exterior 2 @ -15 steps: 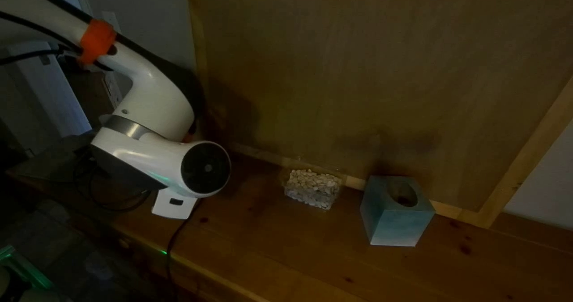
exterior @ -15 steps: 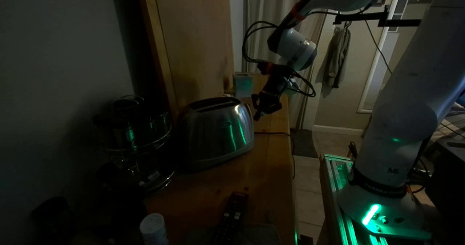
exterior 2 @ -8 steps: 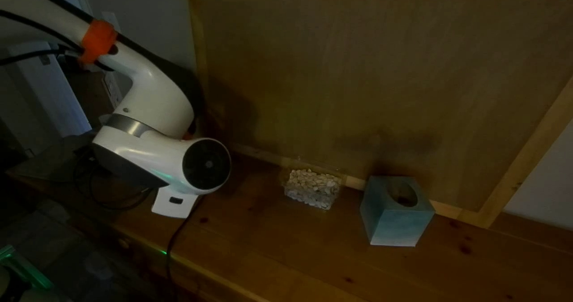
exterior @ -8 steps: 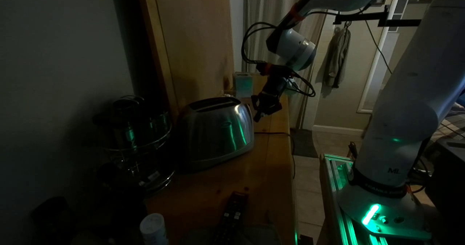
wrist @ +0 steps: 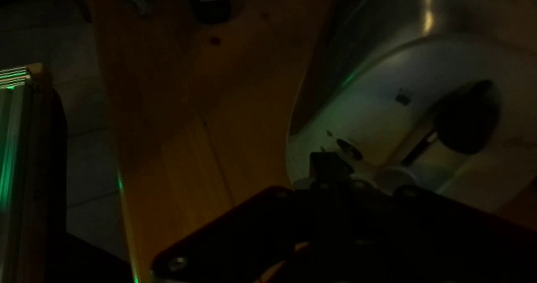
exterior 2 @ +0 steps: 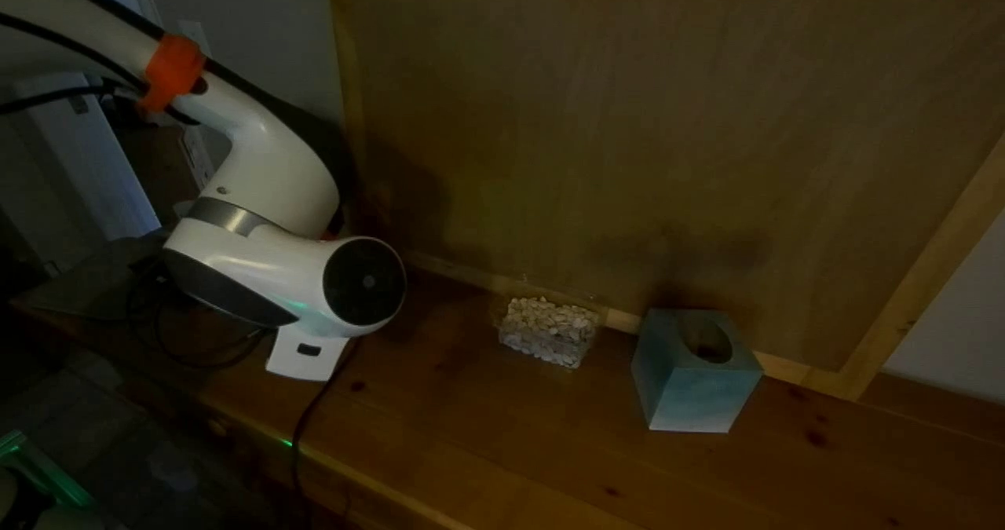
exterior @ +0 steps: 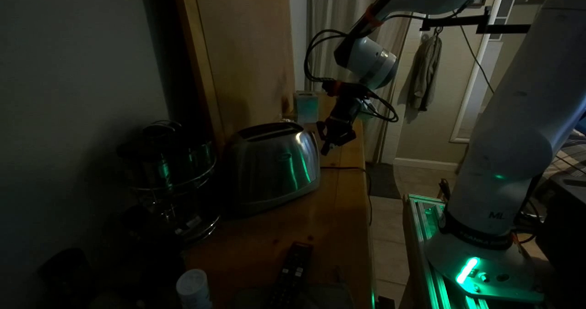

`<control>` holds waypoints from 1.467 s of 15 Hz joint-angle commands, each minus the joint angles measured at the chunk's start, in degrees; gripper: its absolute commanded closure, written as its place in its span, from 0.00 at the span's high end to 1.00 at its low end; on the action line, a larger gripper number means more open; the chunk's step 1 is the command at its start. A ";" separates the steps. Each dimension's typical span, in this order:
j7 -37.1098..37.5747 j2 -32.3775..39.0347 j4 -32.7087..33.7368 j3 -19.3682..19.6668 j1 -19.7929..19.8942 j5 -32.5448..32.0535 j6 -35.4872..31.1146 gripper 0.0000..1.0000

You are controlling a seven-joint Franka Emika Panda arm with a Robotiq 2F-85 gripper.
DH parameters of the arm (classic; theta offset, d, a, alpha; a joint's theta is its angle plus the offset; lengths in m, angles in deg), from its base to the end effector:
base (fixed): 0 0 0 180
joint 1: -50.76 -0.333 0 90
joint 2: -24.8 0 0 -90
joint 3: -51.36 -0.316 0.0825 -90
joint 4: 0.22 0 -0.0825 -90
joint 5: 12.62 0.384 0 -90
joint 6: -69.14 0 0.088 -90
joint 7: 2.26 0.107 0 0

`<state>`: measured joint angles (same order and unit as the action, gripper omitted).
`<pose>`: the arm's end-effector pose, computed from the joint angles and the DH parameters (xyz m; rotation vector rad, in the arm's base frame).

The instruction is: Press a button on the toaster.

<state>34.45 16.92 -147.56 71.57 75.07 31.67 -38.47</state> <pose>0.3134 -0.2301 0.2950 -1.3934 1.8840 0.6211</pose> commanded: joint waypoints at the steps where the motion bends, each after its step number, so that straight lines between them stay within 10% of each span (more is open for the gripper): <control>1: 1.32 0.85 1.49 -0.07 -0.46 -0.73 0.89 0.00; 22: 1.11 2.12 2.74 -0.07 -1.12 0.38 2.52 0.00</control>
<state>34.45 17.54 -146.68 71.56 74.43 31.71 -37.07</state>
